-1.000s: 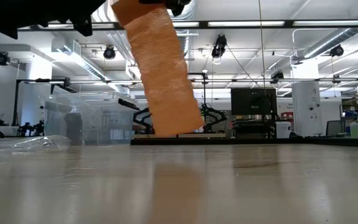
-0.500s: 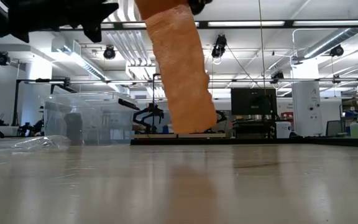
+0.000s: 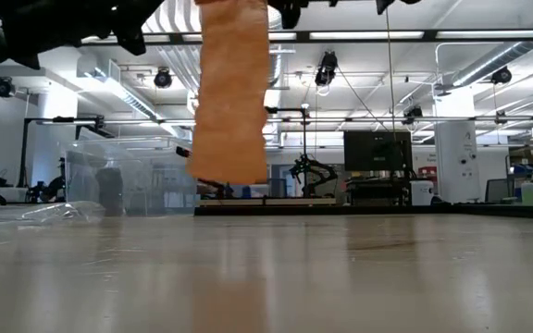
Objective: Roll bandage
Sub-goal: Roll the orange bandage
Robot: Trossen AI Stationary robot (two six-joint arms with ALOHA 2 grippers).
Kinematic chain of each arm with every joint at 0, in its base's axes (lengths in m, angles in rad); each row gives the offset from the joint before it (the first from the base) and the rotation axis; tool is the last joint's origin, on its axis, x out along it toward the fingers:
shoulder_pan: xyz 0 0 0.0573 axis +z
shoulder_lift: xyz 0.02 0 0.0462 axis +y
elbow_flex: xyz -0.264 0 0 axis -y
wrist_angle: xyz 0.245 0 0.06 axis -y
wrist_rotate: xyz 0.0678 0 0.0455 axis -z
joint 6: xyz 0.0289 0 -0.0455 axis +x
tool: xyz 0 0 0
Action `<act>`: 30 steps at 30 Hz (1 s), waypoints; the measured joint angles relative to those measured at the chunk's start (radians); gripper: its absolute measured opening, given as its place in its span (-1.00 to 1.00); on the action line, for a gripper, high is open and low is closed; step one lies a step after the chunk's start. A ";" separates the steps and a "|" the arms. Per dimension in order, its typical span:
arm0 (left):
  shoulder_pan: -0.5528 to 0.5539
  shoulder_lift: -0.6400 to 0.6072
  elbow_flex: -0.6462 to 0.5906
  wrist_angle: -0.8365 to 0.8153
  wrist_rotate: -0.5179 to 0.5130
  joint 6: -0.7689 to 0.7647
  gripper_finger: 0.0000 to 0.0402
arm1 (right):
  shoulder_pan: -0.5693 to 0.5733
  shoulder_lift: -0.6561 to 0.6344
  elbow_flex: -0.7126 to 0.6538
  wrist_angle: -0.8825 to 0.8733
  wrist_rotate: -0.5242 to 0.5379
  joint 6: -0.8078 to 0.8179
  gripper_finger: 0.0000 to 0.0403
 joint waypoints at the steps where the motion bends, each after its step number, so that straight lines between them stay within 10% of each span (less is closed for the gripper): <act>1: 0.000 0.000 0.000 0.001 0.000 -0.002 -0.19 | 0.000 0.009 0.011 0.007 0.000 -0.009 -0.76; 30: 0.001 0.141 0.000 0.188 -0.016 0.015 0.26 | 0.001 0.117 0.154 -0.072 -0.003 -0.023 -0.76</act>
